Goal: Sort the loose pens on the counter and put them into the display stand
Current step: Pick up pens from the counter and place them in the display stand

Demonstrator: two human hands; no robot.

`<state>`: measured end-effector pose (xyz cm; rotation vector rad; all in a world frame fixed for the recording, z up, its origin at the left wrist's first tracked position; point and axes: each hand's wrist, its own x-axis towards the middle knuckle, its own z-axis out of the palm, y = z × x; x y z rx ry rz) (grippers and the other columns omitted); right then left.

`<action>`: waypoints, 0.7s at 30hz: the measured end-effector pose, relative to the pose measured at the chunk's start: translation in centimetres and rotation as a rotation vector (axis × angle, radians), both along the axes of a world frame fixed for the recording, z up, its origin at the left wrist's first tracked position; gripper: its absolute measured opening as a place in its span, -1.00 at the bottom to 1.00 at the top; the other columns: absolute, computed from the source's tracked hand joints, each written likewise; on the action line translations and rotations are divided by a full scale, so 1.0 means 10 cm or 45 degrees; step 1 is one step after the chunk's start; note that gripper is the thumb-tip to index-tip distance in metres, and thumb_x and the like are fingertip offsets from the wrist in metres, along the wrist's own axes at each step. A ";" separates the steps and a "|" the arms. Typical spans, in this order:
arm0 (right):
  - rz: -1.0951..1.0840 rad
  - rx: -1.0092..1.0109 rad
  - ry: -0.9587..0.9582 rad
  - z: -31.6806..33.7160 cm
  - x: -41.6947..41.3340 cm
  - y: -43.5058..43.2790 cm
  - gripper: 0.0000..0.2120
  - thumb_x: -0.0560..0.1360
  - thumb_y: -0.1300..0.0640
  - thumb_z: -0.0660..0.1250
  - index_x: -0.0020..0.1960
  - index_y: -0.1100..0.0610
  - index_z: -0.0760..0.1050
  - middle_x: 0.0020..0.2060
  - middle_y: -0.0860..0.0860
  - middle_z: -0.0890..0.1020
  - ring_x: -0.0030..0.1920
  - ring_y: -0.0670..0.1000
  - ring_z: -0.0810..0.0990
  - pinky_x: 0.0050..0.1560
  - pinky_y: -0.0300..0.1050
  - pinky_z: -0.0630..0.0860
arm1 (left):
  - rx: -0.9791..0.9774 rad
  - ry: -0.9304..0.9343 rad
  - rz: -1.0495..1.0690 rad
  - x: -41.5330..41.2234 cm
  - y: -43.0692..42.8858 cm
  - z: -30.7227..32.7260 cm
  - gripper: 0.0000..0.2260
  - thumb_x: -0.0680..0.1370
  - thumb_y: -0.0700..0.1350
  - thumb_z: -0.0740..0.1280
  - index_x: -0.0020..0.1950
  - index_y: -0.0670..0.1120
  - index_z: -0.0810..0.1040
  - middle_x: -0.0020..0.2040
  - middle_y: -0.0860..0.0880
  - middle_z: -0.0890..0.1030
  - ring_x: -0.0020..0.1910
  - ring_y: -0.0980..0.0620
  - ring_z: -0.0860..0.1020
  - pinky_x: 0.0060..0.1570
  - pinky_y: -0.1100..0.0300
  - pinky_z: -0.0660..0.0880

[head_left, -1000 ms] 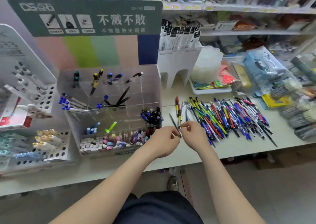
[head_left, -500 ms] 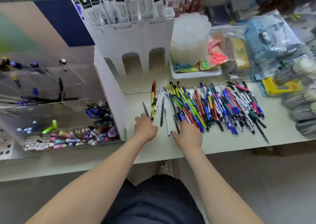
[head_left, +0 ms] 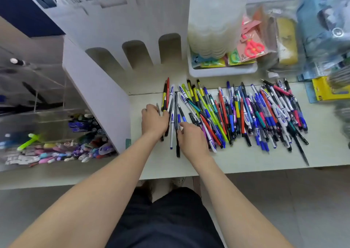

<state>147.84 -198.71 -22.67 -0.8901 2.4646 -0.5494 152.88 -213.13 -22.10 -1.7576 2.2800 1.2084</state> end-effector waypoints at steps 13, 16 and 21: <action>-0.004 0.197 0.428 -0.09 -0.38 -0.31 -0.50 0.59 0.14 0.33 0.49 0.22 0.37 0.26 0.17 0.52 0.18 0.20 0.52 0.12 0.08 0.47 | -0.235 -0.340 -0.424 -0.51 -0.07 -0.08 -0.21 0.48 0.23 0.49 0.51 -0.19 0.28 0.45 -0.18 0.31 0.38 -0.27 0.41 0.17 -0.11 0.51; 0.044 0.244 0.463 -0.13 -0.45 -0.40 -0.52 0.58 0.15 0.35 0.47 0.22 0.40 0.21 0.18 0.55 0.12 0.20 0.55 0.04 0.07 0.48 | -0.189 -0.306 -0.399 -0.43 -0.01 -0.10 -0.36 0.55 0.15 0.42 0.47 -0.15 0.28 0.41 -0.18 0.34 0.35 -0.28 0.42 0.11 -0.11 0.49; 0.153 0.391 0.454 -0.10 -0.51 -0.55 -0.55 0.58 0.18 0.36 0.43 0.25 0.39 0.21 0.17 0.55 0.17 0.16 0.53 0.13 0.01 0.47 | -0.147 -0.190 -0.398 -0.23 0.00 -0.13 -0.54 0.65 0.02 0.39 0.41 -0.16 0.32 0.35 -0.19 0.41 0.32 -0.26 0.46 0.09 -0.12 0.49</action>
